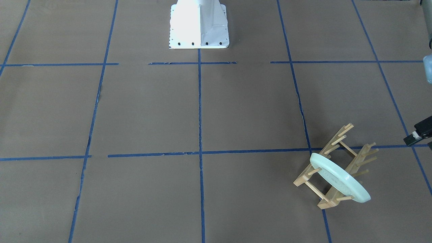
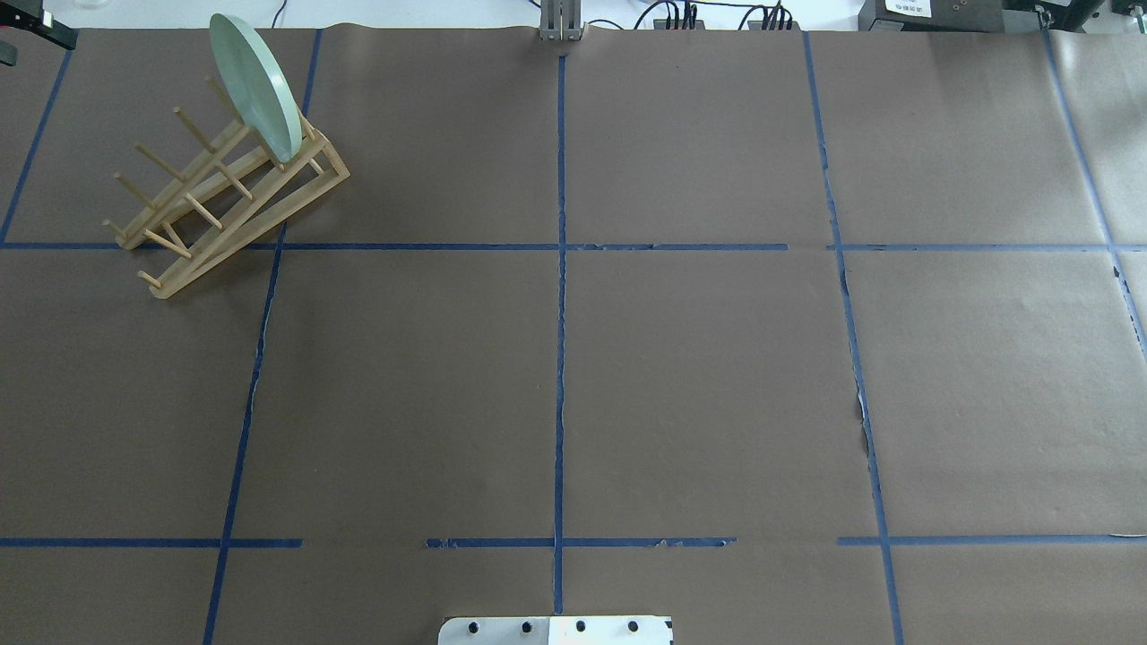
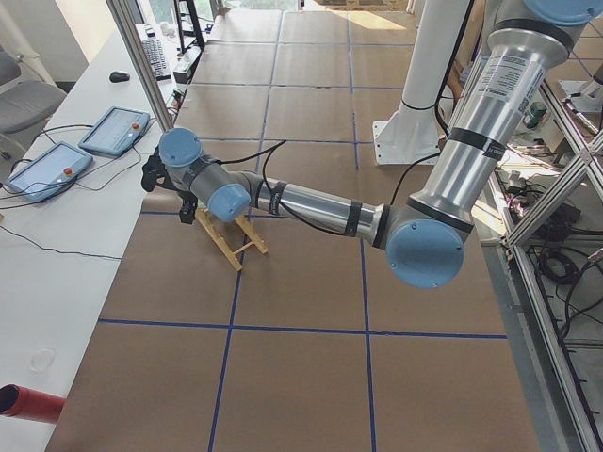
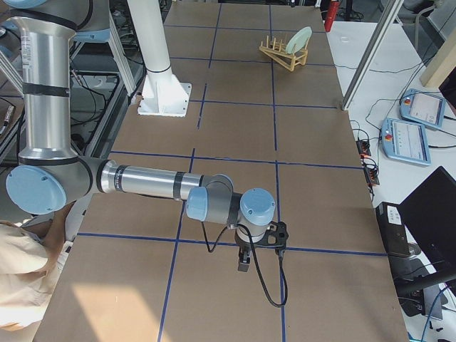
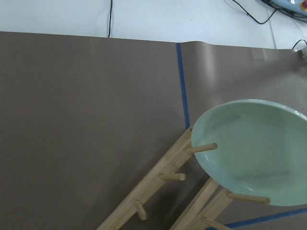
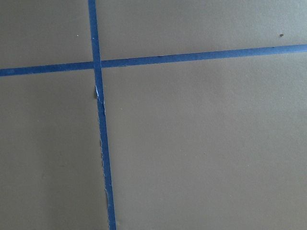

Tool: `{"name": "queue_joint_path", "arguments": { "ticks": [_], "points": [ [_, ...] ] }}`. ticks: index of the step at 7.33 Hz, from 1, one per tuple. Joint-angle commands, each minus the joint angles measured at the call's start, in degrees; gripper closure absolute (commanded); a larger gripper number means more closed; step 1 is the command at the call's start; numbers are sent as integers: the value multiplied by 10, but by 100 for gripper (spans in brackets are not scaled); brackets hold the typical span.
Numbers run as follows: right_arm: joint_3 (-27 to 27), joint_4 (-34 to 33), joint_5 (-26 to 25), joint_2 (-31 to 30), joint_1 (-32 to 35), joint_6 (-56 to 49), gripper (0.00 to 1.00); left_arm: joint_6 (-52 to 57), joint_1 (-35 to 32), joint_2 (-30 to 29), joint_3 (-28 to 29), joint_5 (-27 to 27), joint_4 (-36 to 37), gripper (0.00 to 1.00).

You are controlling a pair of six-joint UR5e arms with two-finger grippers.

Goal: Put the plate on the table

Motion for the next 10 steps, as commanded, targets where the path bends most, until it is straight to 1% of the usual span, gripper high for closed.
{"name": "queue_joint_path", "arguments": {
  "ticks": [1, 2, 3, 4, 5, 6, 7, 8, 9, 10],
  "points": [
    [-1, 0, 0, 0, 0, 0, 0, -245, 8, -22, 21, -1, -132, 0],
    [-1, 0, 0, 0, 0, 0, 0, -366, 12, -24, 47, 12, -237, 0],
    [-1, 0, 0, 0, 0, 0, 0, -480, 30, -25, 56, 78, -309, 0],
    [-1, 0, 0, 0, 0, 0, 0, -595, 65, -41, 71, 143, -353, 5],
    [-1, 0, 0, 0, 0, 0, 0, -690, 96, -52, 80, 202, -380, 7],
    [0, 0, 0, 0, 0, 0, 0, -732, 130, -57, 87, 262, -390, 9],
    [0, 0, 0, 0, 0, 0, 0, -740, 138, -63, 94, 276, -390, 15],
    [0, 0, 0, 0, 0, 0, 0, -740, 139, -63, 101, 278, -390, 24],
    [-1, 0, 0, 0, 0, 0, 0, -739, 141, -64, 108, 280, -389, 30],
    [0, 0, 0, 0, 0, 0, 0, -740, 144, -67, 109, 291, -389, 38]
  ]
}}
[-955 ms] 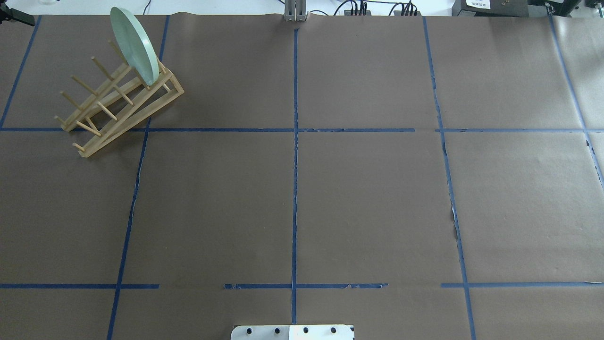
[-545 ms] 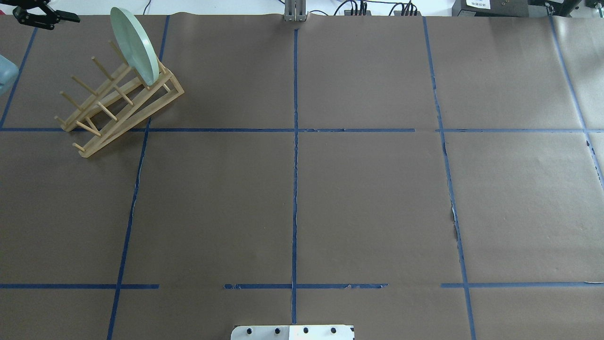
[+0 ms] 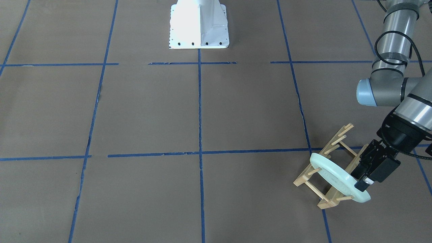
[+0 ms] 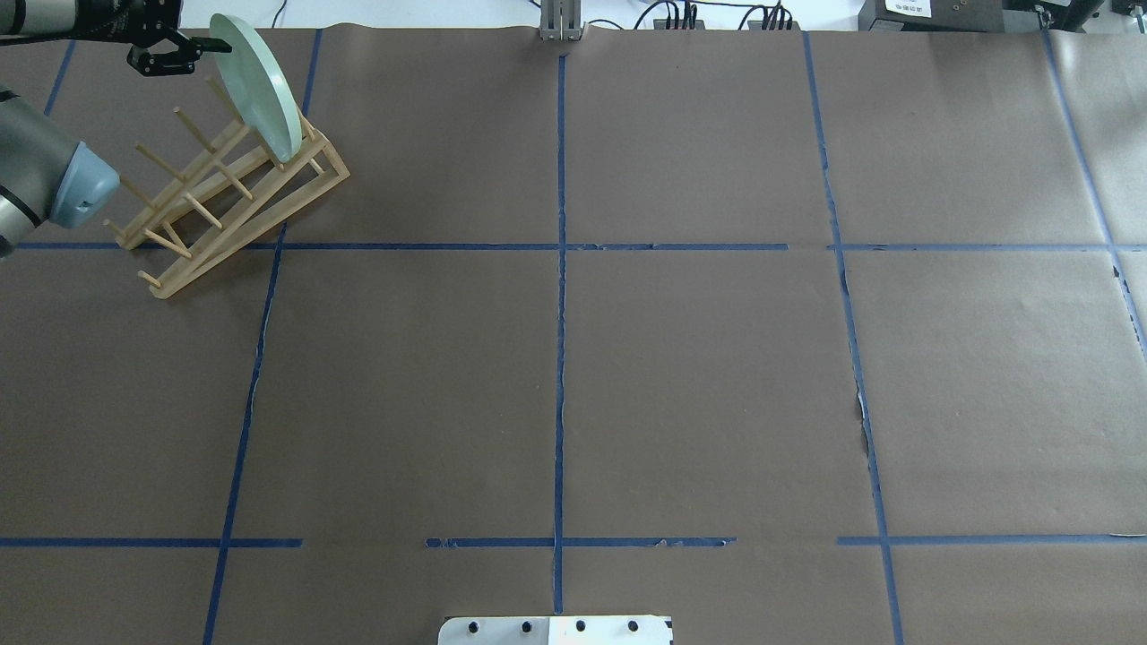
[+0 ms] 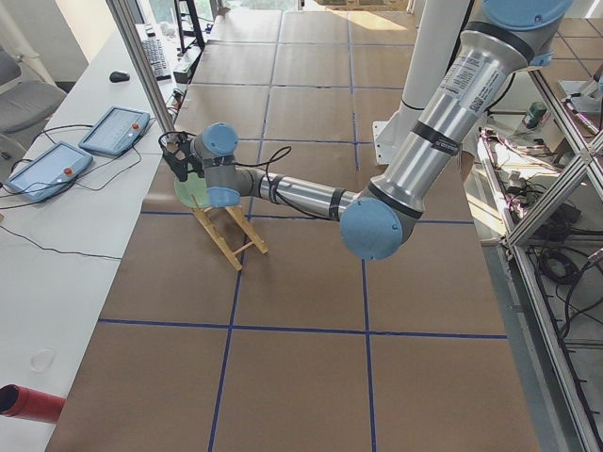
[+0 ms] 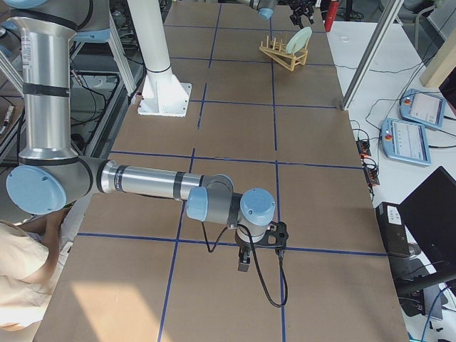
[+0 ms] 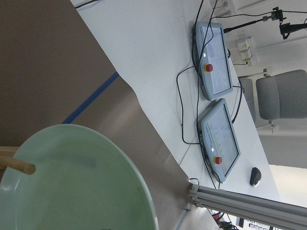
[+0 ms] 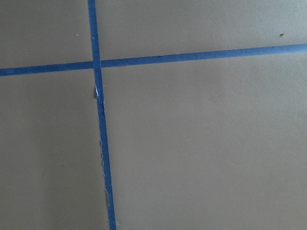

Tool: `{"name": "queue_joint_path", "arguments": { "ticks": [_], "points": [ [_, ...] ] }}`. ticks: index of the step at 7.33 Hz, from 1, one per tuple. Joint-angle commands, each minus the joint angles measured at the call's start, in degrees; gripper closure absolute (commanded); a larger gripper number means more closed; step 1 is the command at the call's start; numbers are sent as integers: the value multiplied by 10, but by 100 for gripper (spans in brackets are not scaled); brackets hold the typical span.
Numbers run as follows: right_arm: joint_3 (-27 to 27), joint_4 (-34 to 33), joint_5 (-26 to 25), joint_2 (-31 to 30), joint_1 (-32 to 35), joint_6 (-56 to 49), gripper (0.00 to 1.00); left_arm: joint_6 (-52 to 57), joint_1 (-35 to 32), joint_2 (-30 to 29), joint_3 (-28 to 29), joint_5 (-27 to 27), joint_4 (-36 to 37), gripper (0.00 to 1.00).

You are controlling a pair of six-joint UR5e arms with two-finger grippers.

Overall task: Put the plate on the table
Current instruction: 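Reach the left gripper to the top rim of the pale green plate in the rack, then grasp the plate rim with the left gripper and lift it out of the rack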

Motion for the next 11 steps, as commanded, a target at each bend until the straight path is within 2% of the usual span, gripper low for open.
{"name": "queue_joint_path", "arguments": {
  "ticks": [1, 2, 5, 8, 10, 11],
  "points": [
    [0, 0, 0, 0, 0, 0, 0, -2, 6, -3, 4, 12, 0, 58],
    [0, 0, 0, 0, 0, 0, 0, -1, 6, -3, 4, 12, 0, 100],
    [-1, 0, 0, 0, 0, 0, 0, 3, -6, -2, -27, 6, -1, 100],
    [0, 0, 0, 0, 0, 0, 0, -76, -48, -4, -112, -74, 20, 100],
    [-1, 0, 0, 0, 0, 0, 0, -75, -23, -42, -169, -111, 181, 100],
    [0, 0, 0, 0, 0, 0, 0, -73, 18, -54, -186, -110, 248, 100]
  ]
}}
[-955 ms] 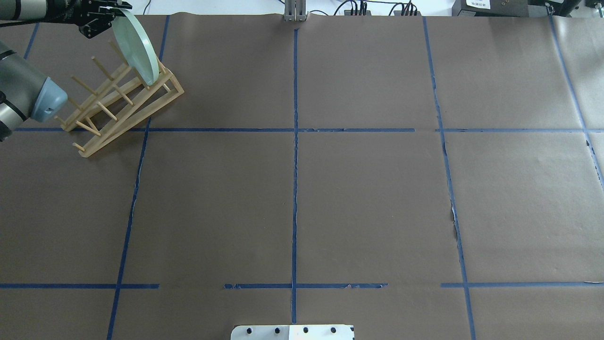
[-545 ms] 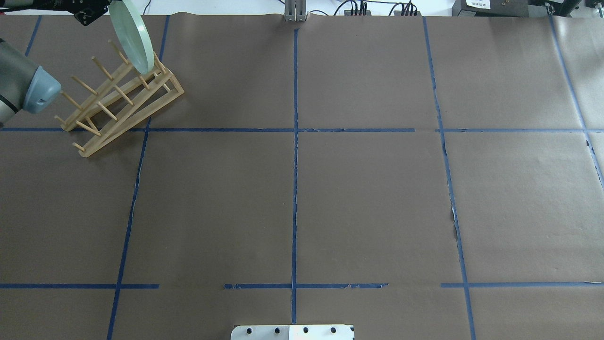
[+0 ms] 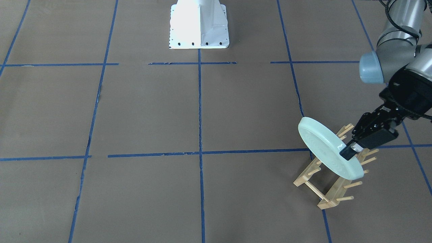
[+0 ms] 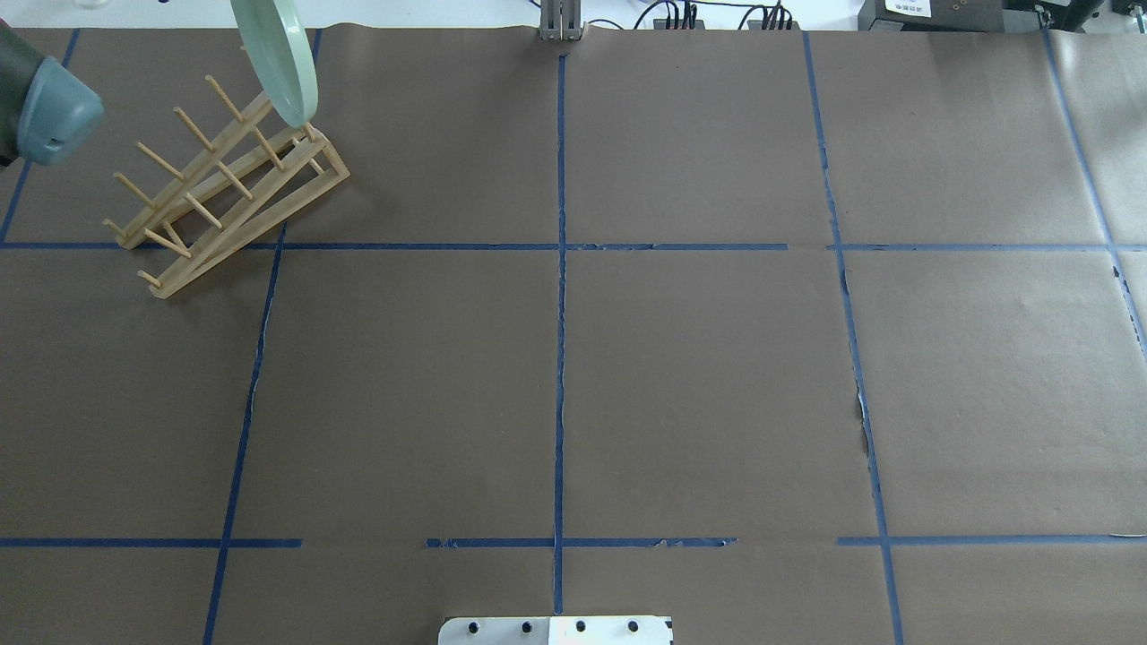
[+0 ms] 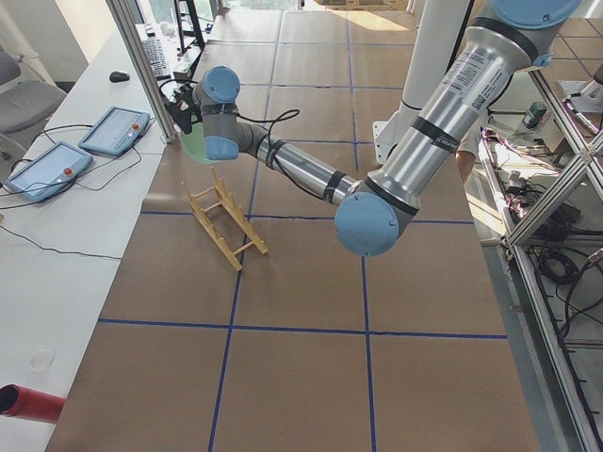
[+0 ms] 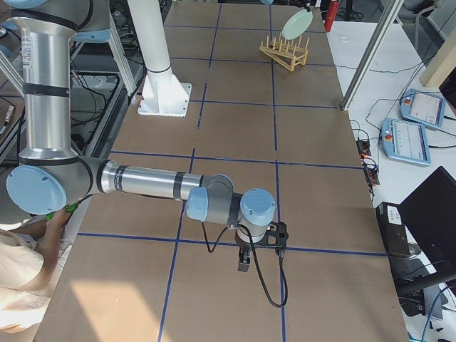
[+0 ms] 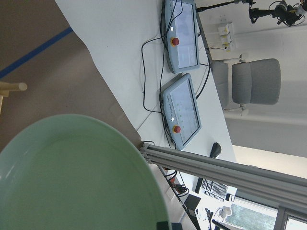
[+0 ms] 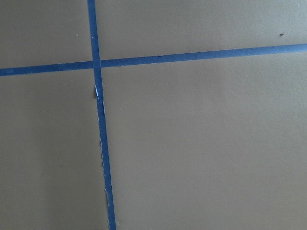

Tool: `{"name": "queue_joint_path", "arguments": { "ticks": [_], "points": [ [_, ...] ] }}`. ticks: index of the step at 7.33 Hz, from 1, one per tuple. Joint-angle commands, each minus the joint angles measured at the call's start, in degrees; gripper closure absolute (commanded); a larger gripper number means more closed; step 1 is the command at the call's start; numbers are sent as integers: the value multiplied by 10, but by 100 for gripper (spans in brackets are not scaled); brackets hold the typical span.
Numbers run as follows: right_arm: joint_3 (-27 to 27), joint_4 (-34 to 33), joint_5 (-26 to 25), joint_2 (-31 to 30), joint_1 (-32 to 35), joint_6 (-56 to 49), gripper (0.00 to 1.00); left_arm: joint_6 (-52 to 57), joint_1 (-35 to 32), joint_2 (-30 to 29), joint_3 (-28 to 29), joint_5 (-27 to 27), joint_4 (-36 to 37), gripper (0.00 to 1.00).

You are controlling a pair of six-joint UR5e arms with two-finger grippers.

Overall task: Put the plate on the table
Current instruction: 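Grasp the plate rim with the left gripper and lift it out of the rack, then carry the plate with the left gripper toward the robot and lower it flat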

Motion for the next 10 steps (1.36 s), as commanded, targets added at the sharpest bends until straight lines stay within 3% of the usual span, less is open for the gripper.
{"name": "queue_joint_path", "arguments": {
  "ticks": [1, 3, 6, 8, 10],
  "points": [
    [1, 0, 0, 0, 0, 0, 0, 21, 96, -18, -39, -8, 139, 100],
    [1, 0, 0, 0, 0, 0, 0, 139, 186, -59, -73, 74, 369, 100],
    [1, 0, 0, 0, 0, 0, 0, 271, 312, -123, -52, 204, 636, 100],
    [1, 0, 0, 0, 0, 0, 0, 295, 355, -184, 61, 260, 691, 100],
    [1, 0, 0, 0, 0, 0, 0, 296, 378, -188, 95, 298, 701, 100]
  ]
}}
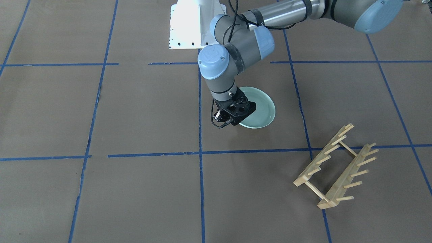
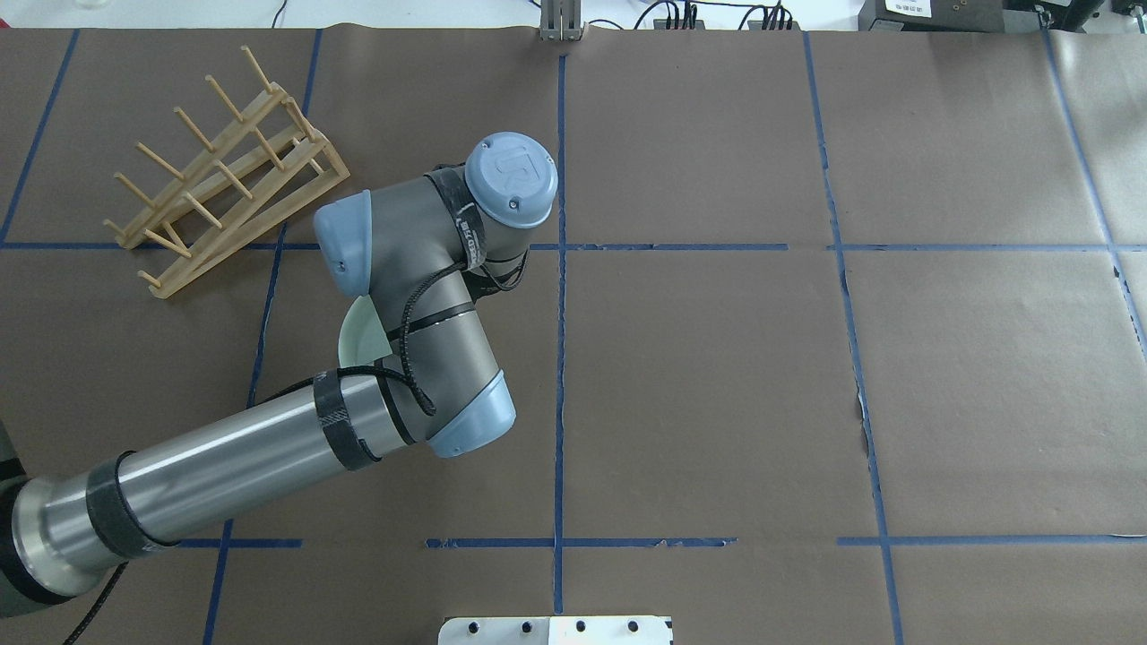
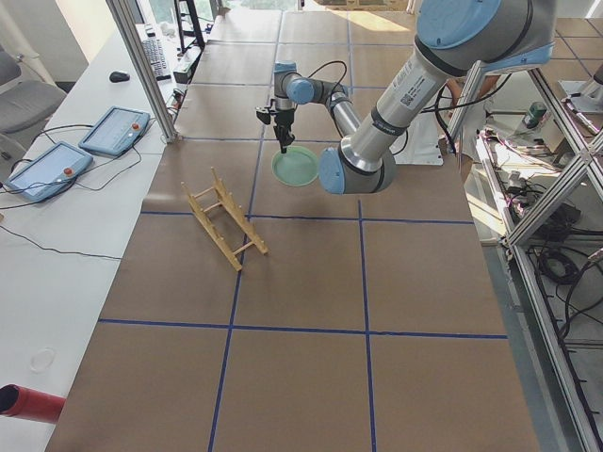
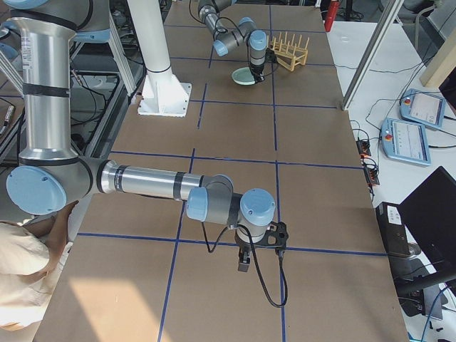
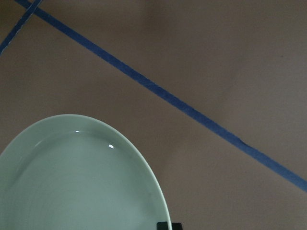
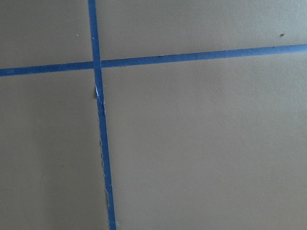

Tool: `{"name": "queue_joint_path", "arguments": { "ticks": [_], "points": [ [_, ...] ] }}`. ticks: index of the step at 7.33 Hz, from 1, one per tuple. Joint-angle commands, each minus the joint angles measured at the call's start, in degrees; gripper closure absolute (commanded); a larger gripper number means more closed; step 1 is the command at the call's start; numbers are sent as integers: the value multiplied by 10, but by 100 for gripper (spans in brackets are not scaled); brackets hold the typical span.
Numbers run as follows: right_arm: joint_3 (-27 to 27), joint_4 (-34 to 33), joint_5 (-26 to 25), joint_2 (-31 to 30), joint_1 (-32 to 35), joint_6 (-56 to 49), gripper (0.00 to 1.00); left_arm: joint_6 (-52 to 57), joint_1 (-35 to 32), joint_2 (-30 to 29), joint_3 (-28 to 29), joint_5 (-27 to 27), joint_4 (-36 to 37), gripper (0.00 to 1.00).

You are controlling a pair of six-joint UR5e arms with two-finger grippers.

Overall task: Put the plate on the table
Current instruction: 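Carry the plate with the left gripper toward the robot and lower it flat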

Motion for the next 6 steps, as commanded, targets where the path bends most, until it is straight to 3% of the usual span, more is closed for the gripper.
{"name": "queue_joint_path", "arguments": {
  "ticks": [1, 2, 4, 5, 6],
  "points": [
    [0, 0, 0, 0, 0, 0, 0, 25, 17, -3, 16, 24, 16, 86],
    [0, 0, 0, 0, 0, 0, 0, 81, 17, 5, -3, 24, 26, 5],
    [0, 0, 0, 0, 0, 0, 0, 129, 4, 78, -171, 20, 24, 0],
    [0, 0, 0, 0, 0, 0, 0, 202, -51, 95, -229, 8, 17, 0],
    [0, 0, 0, 0, 0, 0, 0, 286, -115, 115, -237, -64, -10, 0]
  ]
}}
